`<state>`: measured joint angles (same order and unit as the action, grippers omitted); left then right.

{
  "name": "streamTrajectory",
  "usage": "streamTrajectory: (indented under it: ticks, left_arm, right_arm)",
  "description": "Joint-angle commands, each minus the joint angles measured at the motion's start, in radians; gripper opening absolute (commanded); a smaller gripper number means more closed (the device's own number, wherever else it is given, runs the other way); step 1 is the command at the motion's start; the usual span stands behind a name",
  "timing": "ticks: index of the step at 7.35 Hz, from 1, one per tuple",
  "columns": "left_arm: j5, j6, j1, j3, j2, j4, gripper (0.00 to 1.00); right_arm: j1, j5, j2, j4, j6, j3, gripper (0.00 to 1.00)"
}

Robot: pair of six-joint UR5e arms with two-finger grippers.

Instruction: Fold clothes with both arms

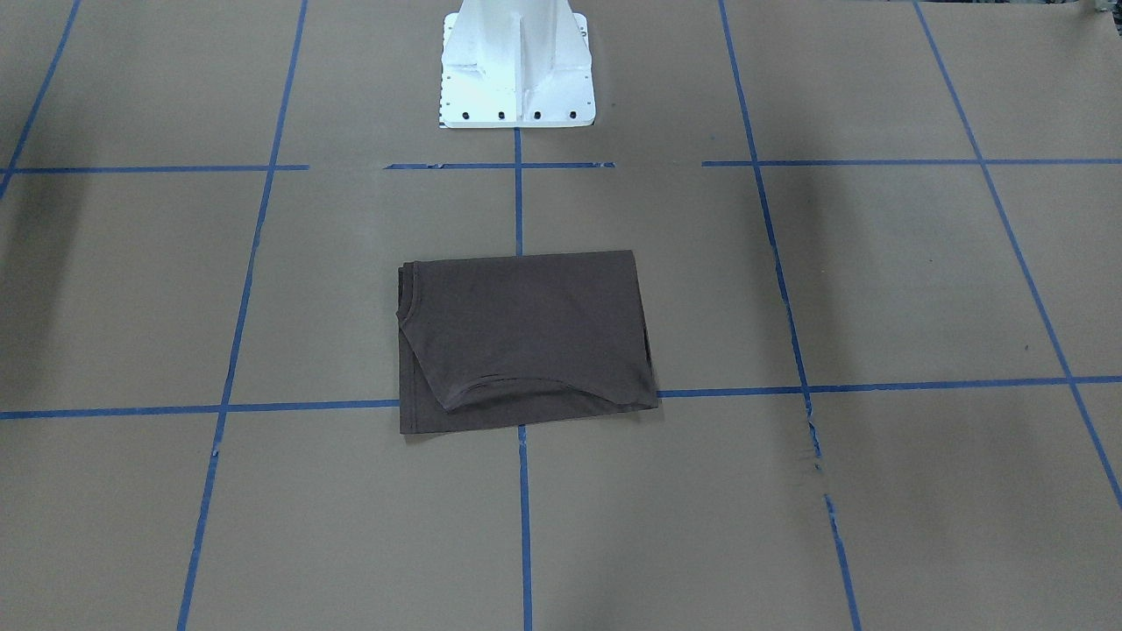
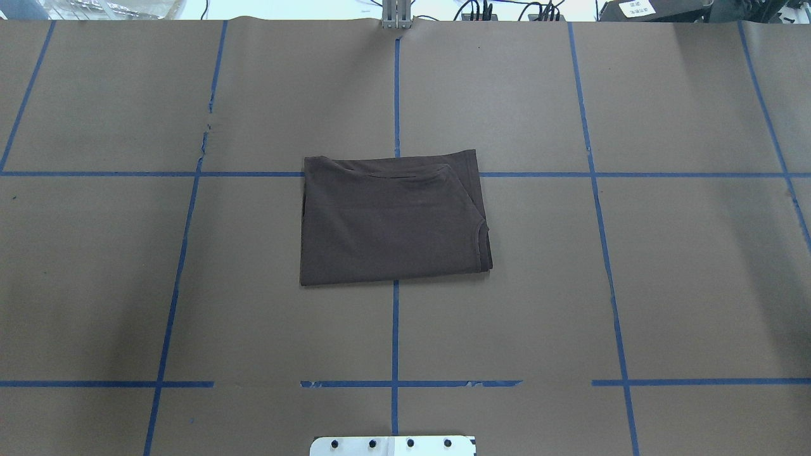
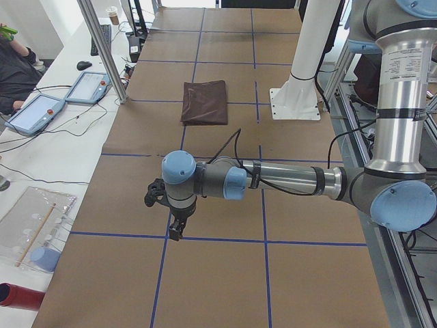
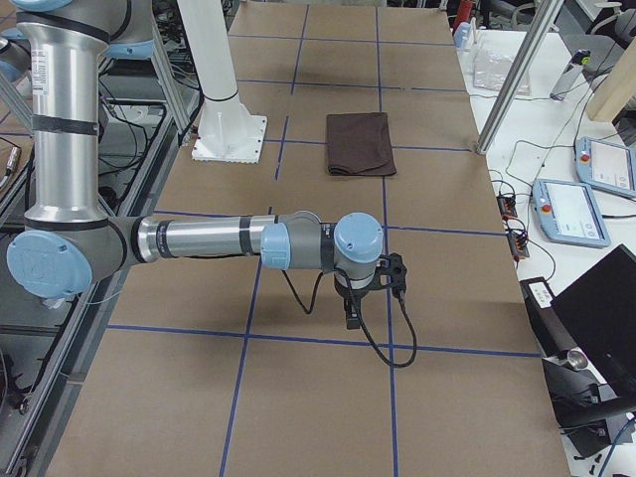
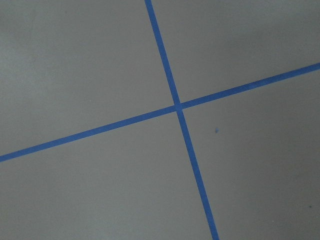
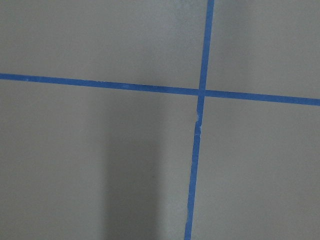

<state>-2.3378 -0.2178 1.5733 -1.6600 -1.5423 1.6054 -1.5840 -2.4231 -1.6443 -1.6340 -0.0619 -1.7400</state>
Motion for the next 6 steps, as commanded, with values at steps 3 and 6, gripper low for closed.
streamTrajectory:
  ticks: [3,6]
  left_arm:
    - [-0.003,0.000,0.001,-0.001,0.002,0.002,1.00]
    - [-0.001,0.000,0.001,0.003,0.004,0.002,1.00]
  right_arm:
    - [-0.022,0.013,-0.055,0.009,-0.004,0.028,1.00]
    - [-0.022,0.048,-0.049,0.011,-0.001,0.031,1.00]
